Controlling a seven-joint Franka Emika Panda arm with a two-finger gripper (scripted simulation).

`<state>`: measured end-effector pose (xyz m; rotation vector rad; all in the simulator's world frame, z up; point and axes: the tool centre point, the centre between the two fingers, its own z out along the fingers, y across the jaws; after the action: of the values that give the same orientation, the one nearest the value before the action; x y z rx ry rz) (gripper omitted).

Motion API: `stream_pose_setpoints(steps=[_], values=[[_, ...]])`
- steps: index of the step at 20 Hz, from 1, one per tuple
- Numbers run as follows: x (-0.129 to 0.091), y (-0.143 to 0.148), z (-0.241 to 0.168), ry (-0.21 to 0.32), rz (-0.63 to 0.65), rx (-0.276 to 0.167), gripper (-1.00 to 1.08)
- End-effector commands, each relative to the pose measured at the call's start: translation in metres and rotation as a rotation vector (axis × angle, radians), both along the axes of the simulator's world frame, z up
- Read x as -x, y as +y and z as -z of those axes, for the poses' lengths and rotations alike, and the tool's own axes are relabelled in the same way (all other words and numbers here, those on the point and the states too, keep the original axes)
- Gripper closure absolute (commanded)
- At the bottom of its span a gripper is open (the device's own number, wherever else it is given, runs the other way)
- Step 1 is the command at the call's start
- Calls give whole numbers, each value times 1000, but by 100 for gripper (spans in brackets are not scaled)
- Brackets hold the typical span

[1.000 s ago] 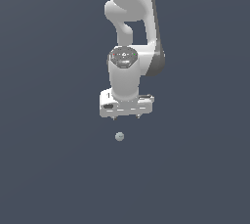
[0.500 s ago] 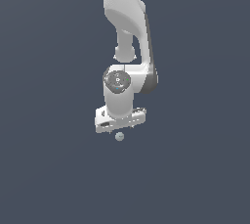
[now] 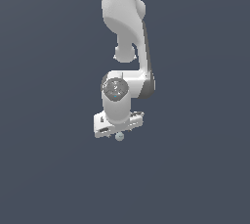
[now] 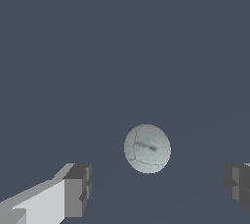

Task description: Pick up the object and move it to a goal position.

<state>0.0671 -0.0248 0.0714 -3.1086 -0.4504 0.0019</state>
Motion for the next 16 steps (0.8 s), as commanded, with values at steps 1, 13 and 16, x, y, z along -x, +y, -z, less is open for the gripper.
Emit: stream_pose_setpoints(steps=[1, 13, 16], values=[[0, 0, 1, 0, 0, 0, -92], [0, 0, 49, -1, -4, 0, -92], [-1, 0, 51, -1, -4, 0, -92]])
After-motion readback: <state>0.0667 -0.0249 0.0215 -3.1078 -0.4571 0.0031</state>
